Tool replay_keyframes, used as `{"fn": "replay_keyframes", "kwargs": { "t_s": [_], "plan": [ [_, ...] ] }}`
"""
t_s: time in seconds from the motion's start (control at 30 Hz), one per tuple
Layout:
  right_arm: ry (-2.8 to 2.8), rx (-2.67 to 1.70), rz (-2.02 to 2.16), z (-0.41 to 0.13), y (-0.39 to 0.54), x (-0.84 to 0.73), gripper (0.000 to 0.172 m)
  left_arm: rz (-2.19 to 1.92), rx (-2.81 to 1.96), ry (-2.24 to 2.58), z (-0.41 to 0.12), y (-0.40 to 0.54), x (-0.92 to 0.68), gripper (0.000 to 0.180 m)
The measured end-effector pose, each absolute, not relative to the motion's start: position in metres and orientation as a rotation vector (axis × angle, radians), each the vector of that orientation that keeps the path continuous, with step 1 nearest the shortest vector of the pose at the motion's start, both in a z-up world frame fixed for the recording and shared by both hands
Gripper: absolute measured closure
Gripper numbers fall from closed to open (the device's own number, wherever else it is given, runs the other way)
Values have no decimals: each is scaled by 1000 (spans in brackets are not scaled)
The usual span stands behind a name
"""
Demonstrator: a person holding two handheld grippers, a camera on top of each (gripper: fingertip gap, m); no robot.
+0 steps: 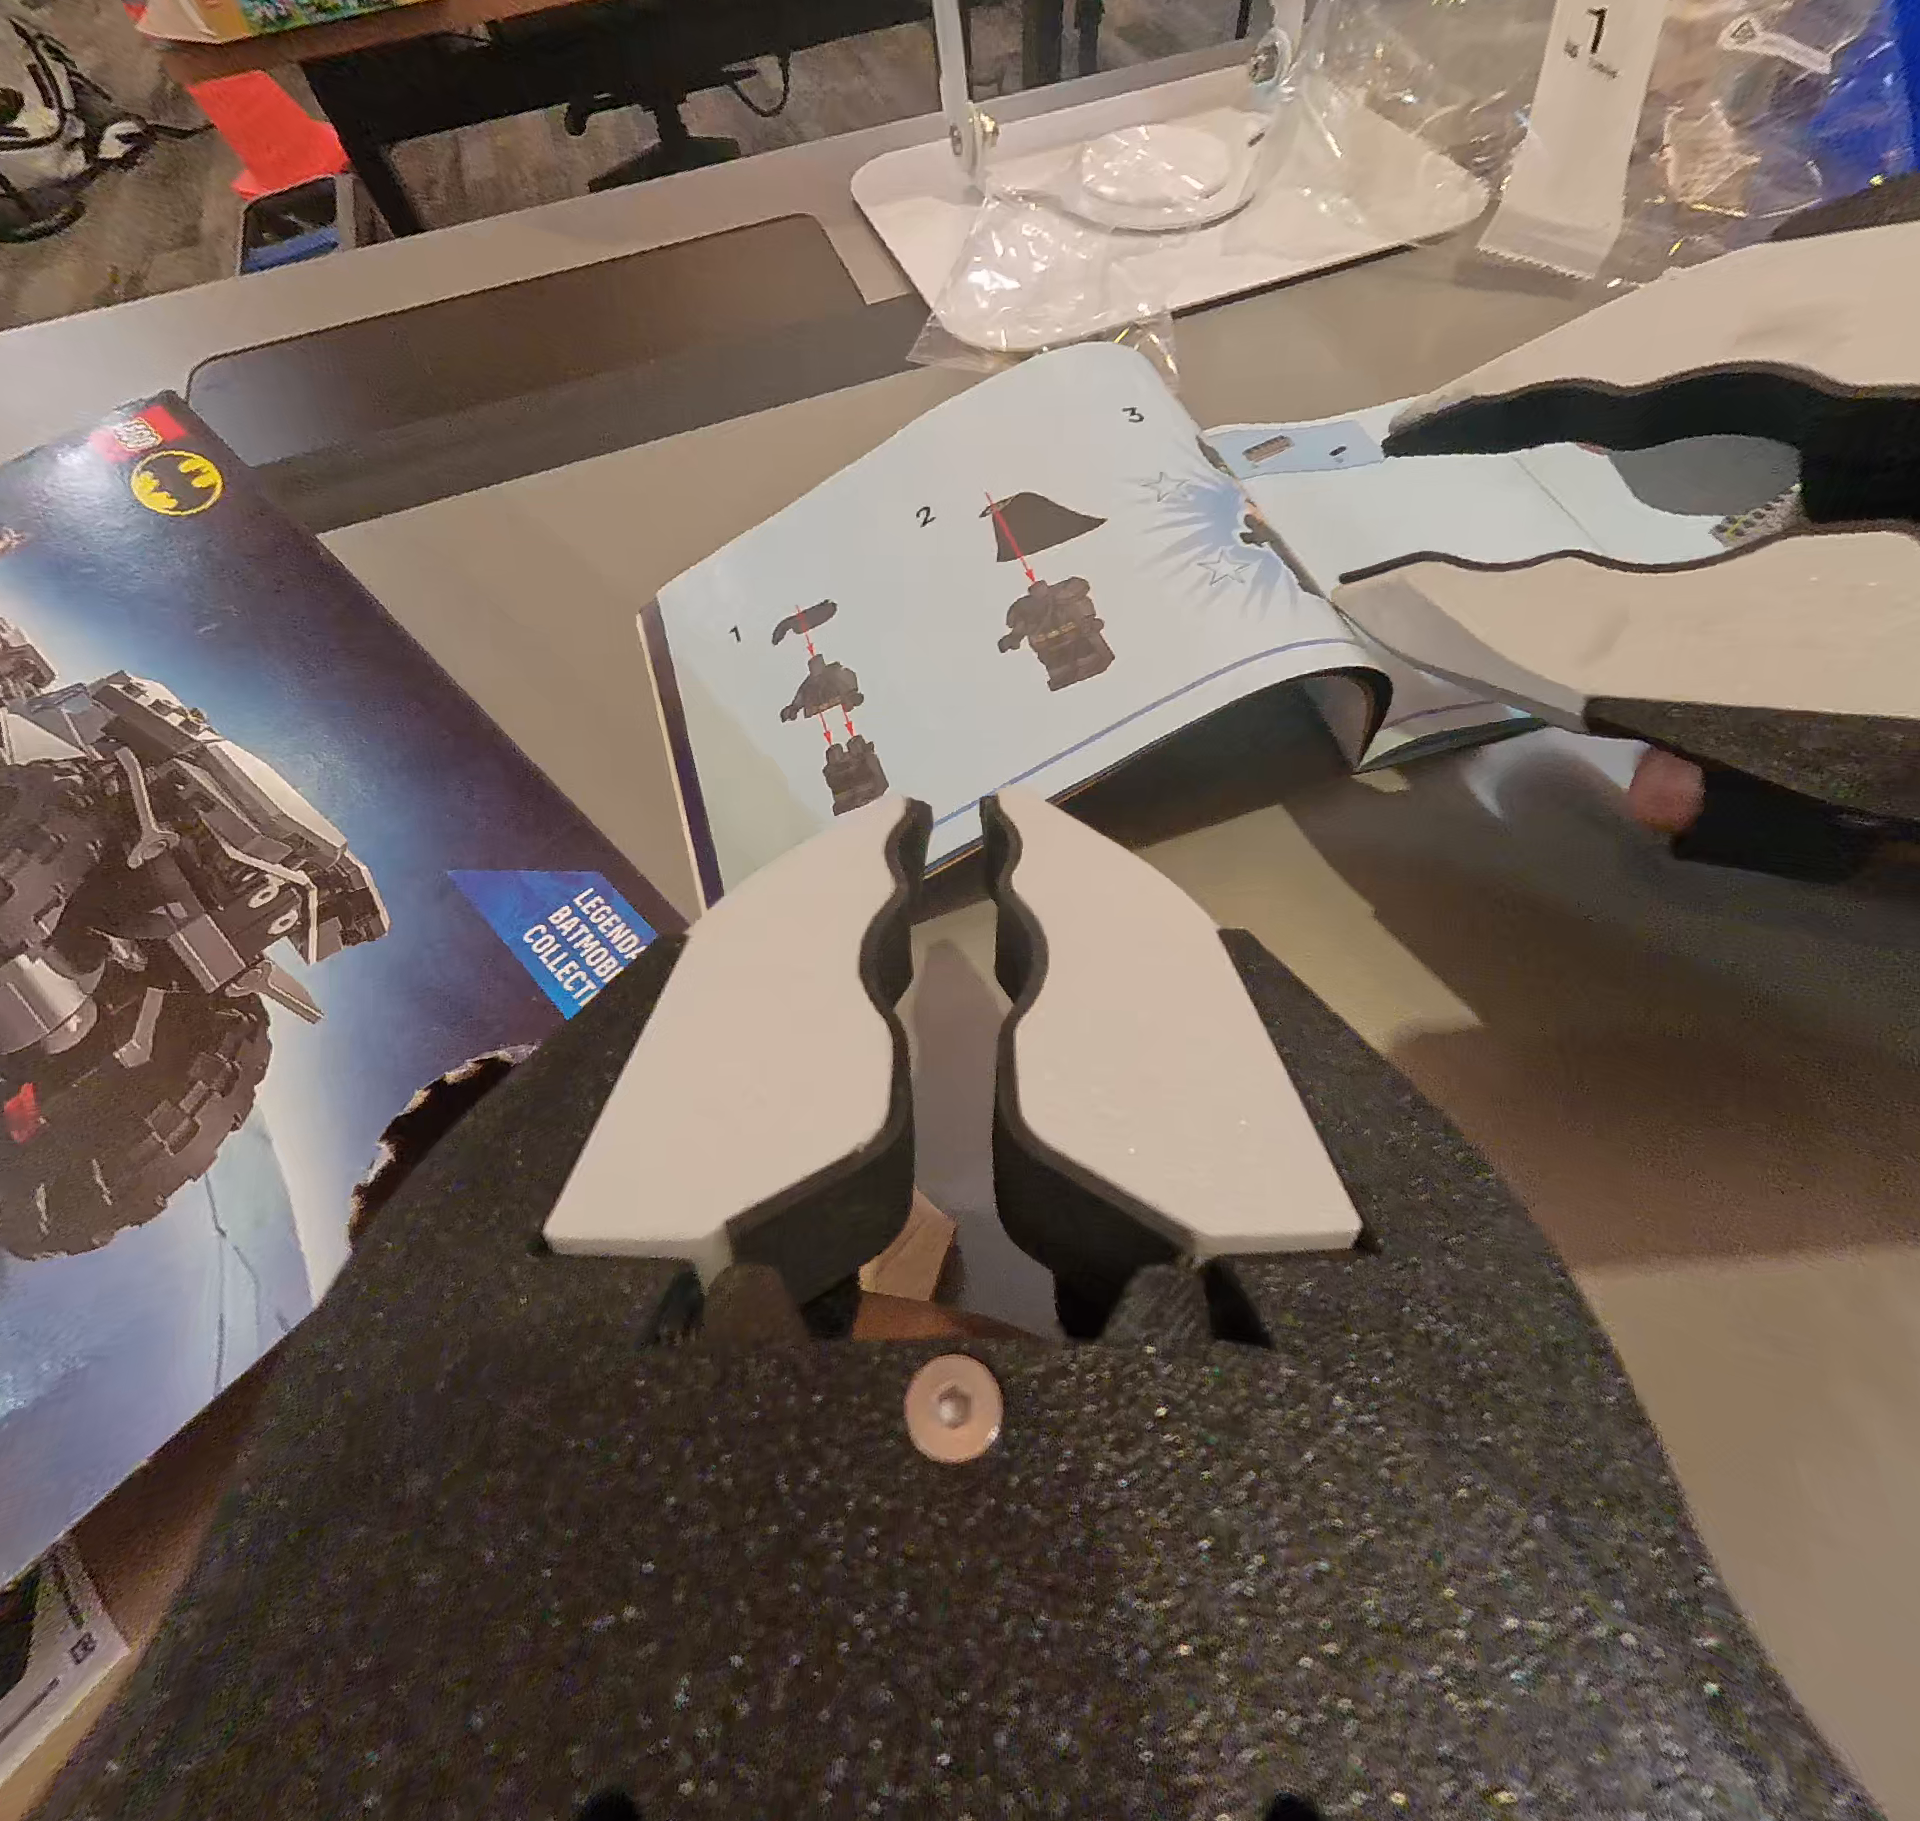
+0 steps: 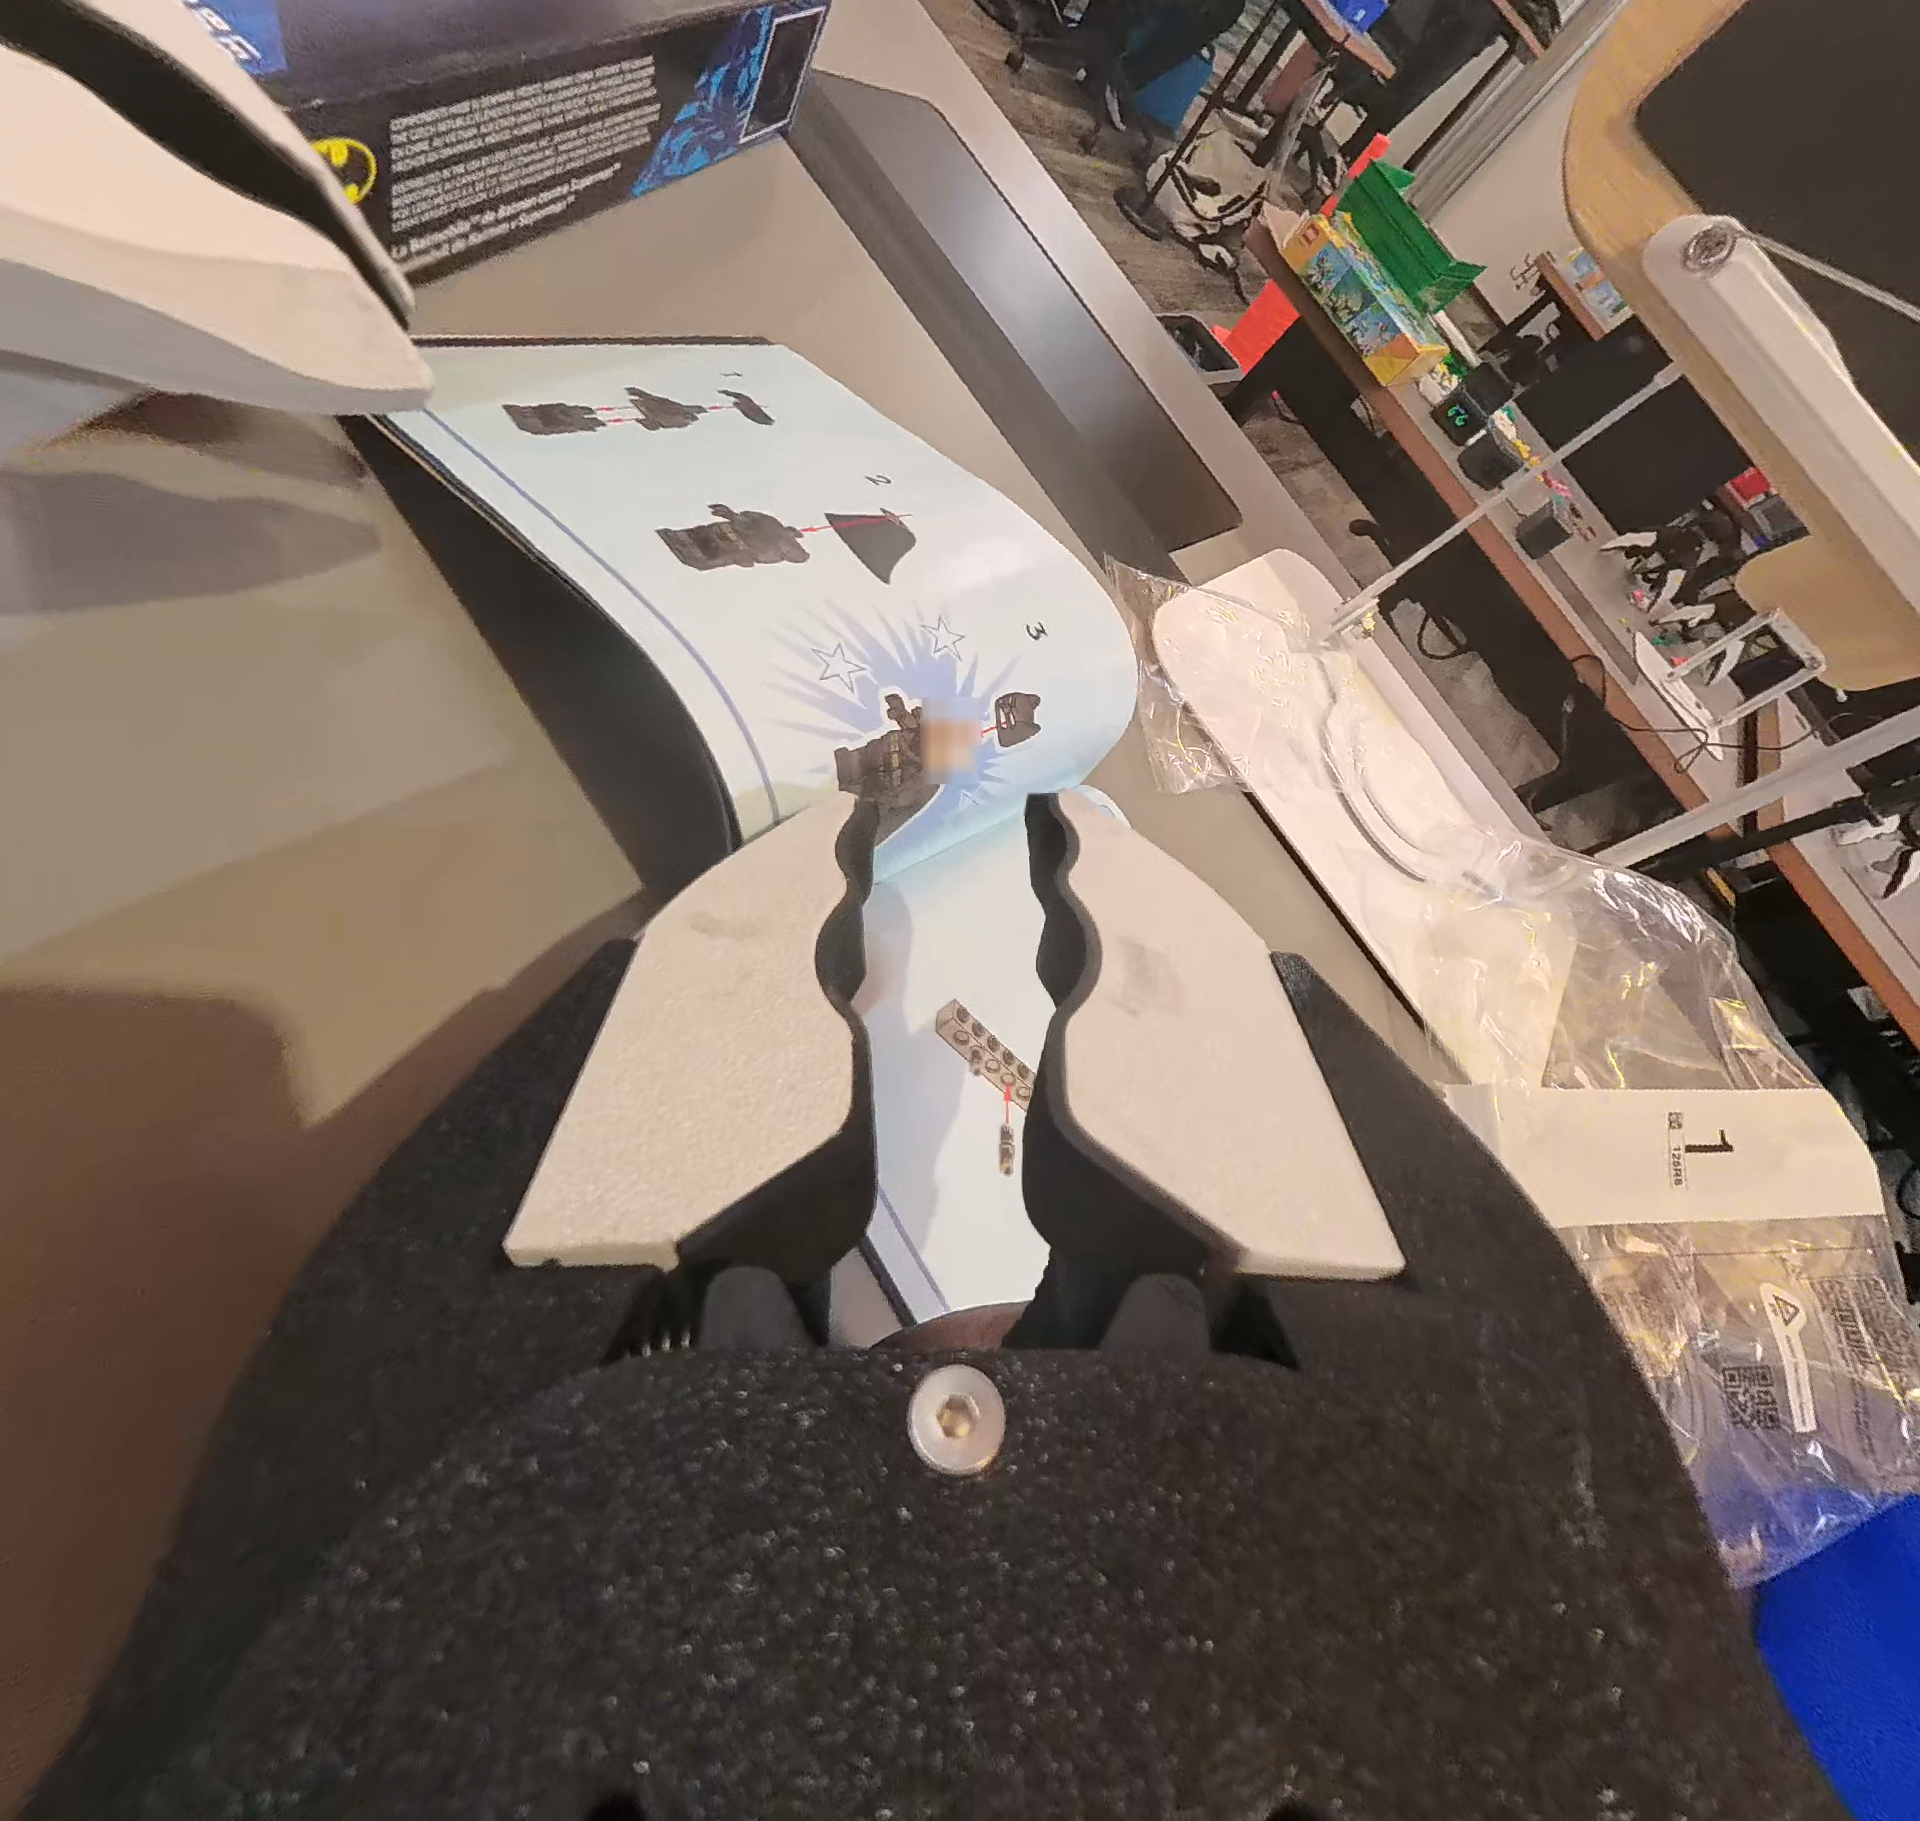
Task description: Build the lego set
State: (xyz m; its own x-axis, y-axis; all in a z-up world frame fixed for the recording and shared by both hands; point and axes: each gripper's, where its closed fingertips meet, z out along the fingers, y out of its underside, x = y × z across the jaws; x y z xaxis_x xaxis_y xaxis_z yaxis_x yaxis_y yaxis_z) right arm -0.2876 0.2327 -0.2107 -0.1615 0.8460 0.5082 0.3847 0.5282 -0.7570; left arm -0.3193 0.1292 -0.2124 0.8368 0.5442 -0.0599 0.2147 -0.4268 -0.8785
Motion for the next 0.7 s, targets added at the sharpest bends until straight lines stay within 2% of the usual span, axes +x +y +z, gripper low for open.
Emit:
{"fn": "replay_keyframes", "kwargs": {
  "t_s": [0.7],
  "plan": [
    [-1791, -1021, 595, -214, 235, -285, 143, 419, -1807, -302, -177, 160, -278, 169]
  ]
}}
